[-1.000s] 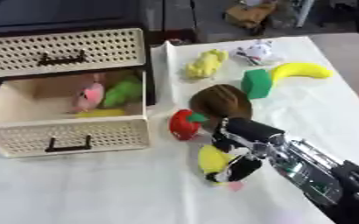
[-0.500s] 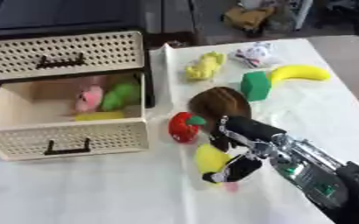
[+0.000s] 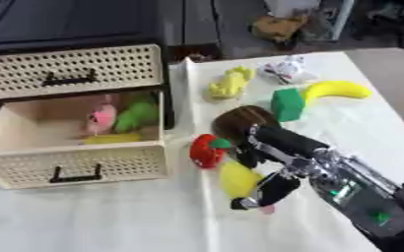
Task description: Pick up objects from table and place into drawer.
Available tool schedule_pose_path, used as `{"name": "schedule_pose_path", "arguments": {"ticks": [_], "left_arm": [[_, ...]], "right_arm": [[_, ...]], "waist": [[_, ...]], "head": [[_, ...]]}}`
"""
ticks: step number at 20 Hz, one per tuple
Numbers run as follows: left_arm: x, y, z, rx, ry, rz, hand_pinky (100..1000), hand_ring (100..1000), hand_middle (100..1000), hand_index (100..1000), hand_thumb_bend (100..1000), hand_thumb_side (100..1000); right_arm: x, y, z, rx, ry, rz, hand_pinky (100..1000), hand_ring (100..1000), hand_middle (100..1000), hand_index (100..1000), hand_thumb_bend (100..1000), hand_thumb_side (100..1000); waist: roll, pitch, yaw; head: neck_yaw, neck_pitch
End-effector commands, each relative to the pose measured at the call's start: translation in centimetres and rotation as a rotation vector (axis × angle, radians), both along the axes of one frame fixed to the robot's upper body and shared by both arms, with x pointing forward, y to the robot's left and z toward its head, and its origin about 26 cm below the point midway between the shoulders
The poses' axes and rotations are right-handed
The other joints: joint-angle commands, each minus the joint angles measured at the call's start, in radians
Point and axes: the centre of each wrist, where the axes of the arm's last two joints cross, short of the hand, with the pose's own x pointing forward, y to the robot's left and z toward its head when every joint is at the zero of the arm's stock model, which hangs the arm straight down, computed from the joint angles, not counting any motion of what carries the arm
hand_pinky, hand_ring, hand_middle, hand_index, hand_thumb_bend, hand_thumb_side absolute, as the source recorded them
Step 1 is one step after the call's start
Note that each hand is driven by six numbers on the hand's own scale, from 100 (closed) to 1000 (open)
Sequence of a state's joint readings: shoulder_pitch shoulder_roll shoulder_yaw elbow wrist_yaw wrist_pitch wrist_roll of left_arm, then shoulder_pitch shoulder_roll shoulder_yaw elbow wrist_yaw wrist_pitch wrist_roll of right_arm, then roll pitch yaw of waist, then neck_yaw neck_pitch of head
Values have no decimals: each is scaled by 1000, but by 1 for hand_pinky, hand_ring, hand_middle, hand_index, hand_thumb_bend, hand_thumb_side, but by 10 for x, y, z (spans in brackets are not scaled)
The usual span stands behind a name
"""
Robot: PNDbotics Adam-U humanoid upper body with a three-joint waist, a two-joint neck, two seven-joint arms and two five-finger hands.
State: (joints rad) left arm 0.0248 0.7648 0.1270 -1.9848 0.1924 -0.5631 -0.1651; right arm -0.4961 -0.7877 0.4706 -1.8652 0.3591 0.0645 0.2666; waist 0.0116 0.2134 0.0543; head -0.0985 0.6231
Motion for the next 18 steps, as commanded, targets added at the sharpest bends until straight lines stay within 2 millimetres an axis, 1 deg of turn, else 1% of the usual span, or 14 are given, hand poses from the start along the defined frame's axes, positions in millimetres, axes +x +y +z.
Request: {"name": "schedule_pose_path", "arguments": {"ticks": [1, 4, 7, 9, 10, 11, 12, 14, 15, 18], "left_arm": [[-1, 1, 11, 18, -28, -7, 123, 252, 301, 717, 100, 872], [-1, 1, 11, 16, -25, -9, 123, 252, 301, 717, 100, 872], [0, 0, 11, 12, -22, -11, 123, 252, 301, 717, 100, 872], [0, 0, 11, 12, -19, -13, 123, 252, 301, 717, 100, 872], [0, 0, 11, 10, -19, -15, 123, 252, 301, 717, 100, 872], [0, -1, 11, 8, -19, -16, 123, 252, 301, 716, 100, 871], [0, -1, 11, 7, -19, -17, 123, 252, 300, 716, 100, 871], [1, -1, 12, 5, -20, -21, 123, 252, 300, 716, 100, 872], [1, -1, 12, 4, -21, -22, 123, 252, 300, 716, 100, 870], [1, -2, 12, 2, -21, -26, 123, 252, 300, 716, 100, 869]], "right_arm": [[-6, 2, 36, 50, -83, 29, 413, 447, 304, 347, 770, 304], [-8, 9, 60, 125, -139, 57, 412, 446, 305, 347, 756, 361], [-6, 16, 78, 197, -178, 77, 412, 445, 306, 347, 737, 410], [-1, 22, 86, 239, -188, 81, 413, 443, 305, 346, 726, 432], [2, 25, 90, 265, -195, 82, 413, 444, 306, 346, 718, 451], [5, 28, 95, 294, -205, 84, 414, 445, 307, 347, 706, 489], [9, 32, 100, 323, -220, 87, 414, 445, 307, 348, 701, 503], [19, 40, 104, 358, -234, 87, 415, 445, 307, 348, 689, 496], [25, 43, 105, 365, -236, 86, 415, 445, 307, 348, 699, 506], [41, 52, 105, 387, -249, 76, 416, 446, 308, 348, 689, 543]], "waist": [[1, -16, 5], [-1, -19, 16], [-3, -20, 24], [-4, -19, 28], [-5, -19, 31], [-4, -19, 33], [-4, -19, 36], [-2, -19, 43], [-2, -19, 46], [0, -17, 59]], "head": [[-3, -8], [-8, -4], [-15, -2], [-21, -2], [-24, -3], [-26, -3], [-29, -4], [-33, -5], [-35, -5], [-40, -8]]}}
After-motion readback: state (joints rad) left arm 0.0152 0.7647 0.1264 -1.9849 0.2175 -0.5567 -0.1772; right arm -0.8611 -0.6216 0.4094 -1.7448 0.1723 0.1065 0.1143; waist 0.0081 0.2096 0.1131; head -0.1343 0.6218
